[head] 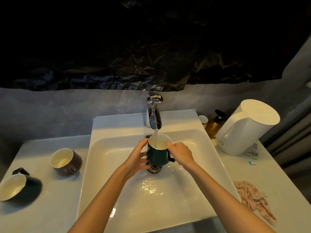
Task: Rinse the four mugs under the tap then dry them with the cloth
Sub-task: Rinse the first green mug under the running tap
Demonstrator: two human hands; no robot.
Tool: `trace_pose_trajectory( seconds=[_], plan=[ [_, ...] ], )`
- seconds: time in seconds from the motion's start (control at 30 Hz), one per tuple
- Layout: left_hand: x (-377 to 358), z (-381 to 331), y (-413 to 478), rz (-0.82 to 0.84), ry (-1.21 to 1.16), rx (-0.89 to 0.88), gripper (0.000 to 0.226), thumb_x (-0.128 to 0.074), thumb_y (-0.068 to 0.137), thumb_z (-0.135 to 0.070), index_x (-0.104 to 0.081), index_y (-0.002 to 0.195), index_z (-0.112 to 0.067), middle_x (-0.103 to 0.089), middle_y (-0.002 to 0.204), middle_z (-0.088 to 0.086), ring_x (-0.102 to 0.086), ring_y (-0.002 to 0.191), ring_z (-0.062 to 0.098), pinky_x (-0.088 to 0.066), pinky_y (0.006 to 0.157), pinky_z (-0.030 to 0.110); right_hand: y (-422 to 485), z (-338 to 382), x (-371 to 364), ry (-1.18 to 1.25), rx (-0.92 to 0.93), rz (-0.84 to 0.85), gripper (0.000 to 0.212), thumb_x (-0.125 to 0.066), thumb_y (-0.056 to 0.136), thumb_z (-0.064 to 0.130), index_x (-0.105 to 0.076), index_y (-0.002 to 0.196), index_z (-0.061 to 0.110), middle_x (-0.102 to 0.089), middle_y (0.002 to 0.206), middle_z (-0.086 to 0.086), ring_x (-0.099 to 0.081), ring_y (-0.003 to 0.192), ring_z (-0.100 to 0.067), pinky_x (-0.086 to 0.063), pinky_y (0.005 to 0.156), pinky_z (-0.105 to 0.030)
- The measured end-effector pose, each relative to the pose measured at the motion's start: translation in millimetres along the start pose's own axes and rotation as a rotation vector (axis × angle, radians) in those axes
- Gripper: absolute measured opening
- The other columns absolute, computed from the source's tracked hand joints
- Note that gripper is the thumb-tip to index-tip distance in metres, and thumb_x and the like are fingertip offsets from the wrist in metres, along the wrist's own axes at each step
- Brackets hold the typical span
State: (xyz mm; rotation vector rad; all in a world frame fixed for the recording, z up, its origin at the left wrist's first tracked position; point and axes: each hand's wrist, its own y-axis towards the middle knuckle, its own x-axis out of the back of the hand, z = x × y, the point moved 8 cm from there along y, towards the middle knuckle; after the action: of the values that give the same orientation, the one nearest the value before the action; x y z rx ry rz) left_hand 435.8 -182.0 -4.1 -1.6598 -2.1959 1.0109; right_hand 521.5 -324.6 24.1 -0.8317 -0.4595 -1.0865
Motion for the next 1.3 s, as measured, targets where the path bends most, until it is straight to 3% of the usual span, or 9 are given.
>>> trace_pose_trajectory(
  seconds=[0.17,0.33,0.43,0.53,0.67,0.87,1.07,1.2,1.3],
  plan=[
    [-2,9,-3,0.019,-0.157,0.057,0.055,-0.054,0.089,-0.05,-0.041,0.136,-0.026,-0.045,0.135,0.01,-0.049,0.121,0.039,-0.051,0.089,0.056,-4,15,-8,-0.028,0.073,-0.018,0.05,-0.037,0.096,0.048,-0.051,0.063,0.013,-0.049,0.06,0.0,-0.048,0.06,-0.017,-0.044,0.063,-0.034],
    [1,9,-4,-0.027,-0.15,0.034,0.046,-0.059,0.089,-0.039,-0.045,0.13,-0.023,-0.04,0.14,0.016,-0.045,0.124,0.04,-0.058,0.076,0.049,-16,22,1,-0.113,0.167,0.063,0.055,-0.034,0.097,0.057,-0.062,0.087,0.01,-0.064,0.076,0.0,-0.061,0.066,-0.017,-0.056,0.065,-0.033],
    [2,7,-8,-0.042,-0.125,-0.004,0.027,-0.057,0.089,-0.029,-0.053,0.116,-0.023,-0.04,0.137,0.013,-0.042,0.125,0.038,-0.057,0.078,0.051,-25,49,47,-0.253,0.317,-0.192,0.03,-0.043,0.099,0.043,-0.057,0.115,0.021,-0.064,0.115,0.0,-0.062,0.093,-0.015,-0.054,0.083,-0.037],
    [3,2,-12,-0.06,-0.034,-0.06,0.031,-0.053,0.092,-0.025,-0.053,0.123,-0.024,-0.041,0.135,0.01,-0.04,0.126,0.035,-0.053,0.084,0.056,-42,97,87,-0.189,0.577,-0.353,0.047,-0.043,0.101,0.031,-0.031,0.146,0.03,-0.037,0.151,0.007,-0.046,0.129,-0.014,-0.045,0.099,-0.037],
    [5,0,-21,-0.07,0.01,-0.075,0.029,-0.052,0.093,-0.027,-0.052,0.121,-0.034,-0.04,0.129,0.004,-0.041,0.121,0.031,-0.054,0.085,0.053,-50,148,93,-0.296,0.761,-0.294,0.051,-0.04,0.1,0.019,-0.026,0.148,0.029,-0.04,0.149,0.003,-0.041,0.131,-0.02,-0.047,0.095,-0.042],
    [13,-4,-28,-0.088,0.023,-0.109,0.027,-0.05,0.093,-0.024,-0.053,0.119,-0.032,-0.041,0.132,0.007,-0.04,0.126,0.035,-0.054,0.085,0.053,-53,146,85,-0.353,0.771,-0.385,0.044,-0.044,0.097,0.015,-0.04,0.14,0.024,-0.058,0.129,-0.008,-0.055,0.112,-0.024,-0.055,0.082,-0.041],
    [23,-9,-36,-0.115,0.073,-0.192,0.033,-0.053,0.093,-0.024,-0.054,0.125,-0.035,-0.046,0.131,0.008,-0.045,0.119,0.032,-0.056,0.08,0.051,-40,113,70,-0.155,0.728,-0.172,0.058,-0.045,0.097,0.015,-0.03,0.148,0.039,-0.026,0.155,0.019,-0.029,0.137,-0.004,-0.03,0.105,-0.023],
    [34,-8,-45,-0.14,0.088,-0.257,0.046,-0.056,0.091,-0.014,-0.049,0.132,-0.035,-0.041,0.136,0.005,-0.044,0.12,0.033,-0.058,0.079,0.047,-42,50,69,0.285,0.422,-0.319,0.017,-0.049,0.098,0.019,-0.054,0.113,0.023,-0.054,0.125,0.001,-0.052,0.096,-0.004,-0.046,0.079,-0.018],
    [33,-7,-54,-0.13,0.066,-0.289,0.051,-0.056,0.09,-0.008,-0.048,0.133,-0.035,-0.041,0.136,0.007,-0.046,0.119,0.033,-0.057,0.081,0.047,-47,7,15,0.306,0.19,0.062,0.019,-0.042,0.101,0.034,-0.055,0.104,0.02,-0.061,0.114,-0.003,-0.058,0.084,-0.012,-0.053,0.078,-0.034]
  ],
)
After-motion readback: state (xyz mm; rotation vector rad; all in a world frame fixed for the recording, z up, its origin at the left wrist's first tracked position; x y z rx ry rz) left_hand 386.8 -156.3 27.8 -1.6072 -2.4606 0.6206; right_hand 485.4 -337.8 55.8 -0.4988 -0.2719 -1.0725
